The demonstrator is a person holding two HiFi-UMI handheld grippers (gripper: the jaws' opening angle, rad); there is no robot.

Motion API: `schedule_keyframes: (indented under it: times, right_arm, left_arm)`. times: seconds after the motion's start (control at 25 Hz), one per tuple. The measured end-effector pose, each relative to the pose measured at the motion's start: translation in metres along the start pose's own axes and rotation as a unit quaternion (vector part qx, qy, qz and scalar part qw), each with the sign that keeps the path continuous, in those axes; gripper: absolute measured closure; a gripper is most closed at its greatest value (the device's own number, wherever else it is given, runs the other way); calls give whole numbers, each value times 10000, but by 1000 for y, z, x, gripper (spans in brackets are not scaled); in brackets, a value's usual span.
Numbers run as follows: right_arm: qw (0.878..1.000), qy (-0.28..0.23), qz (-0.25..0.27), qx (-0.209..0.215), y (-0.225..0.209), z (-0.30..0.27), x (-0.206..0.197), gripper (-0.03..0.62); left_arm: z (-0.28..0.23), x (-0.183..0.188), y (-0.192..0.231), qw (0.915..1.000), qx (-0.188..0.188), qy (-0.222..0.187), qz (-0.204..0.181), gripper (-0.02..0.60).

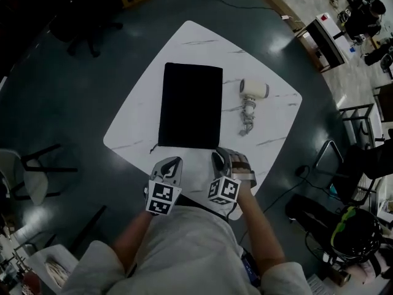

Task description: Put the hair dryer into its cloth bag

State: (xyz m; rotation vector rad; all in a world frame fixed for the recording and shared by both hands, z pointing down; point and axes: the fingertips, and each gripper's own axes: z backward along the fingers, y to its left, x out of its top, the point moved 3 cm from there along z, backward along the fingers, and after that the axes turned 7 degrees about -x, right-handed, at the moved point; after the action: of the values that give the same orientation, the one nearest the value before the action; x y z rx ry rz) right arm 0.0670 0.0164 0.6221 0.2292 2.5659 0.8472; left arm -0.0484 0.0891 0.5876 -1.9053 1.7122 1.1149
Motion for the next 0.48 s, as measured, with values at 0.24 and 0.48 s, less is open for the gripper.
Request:
schedule_keyframes:
  times: [0.24,0.48]
  right_arm:
    - [9964,450,644,330,16,-32,-3,436]
    - [9955,598,716,192,17,-52,-4,559]
  left_arm:
    - [-13,4,29,9996,-229,57,-168,572]
    - [-20,4,45,9983,-497,198,-247,572]
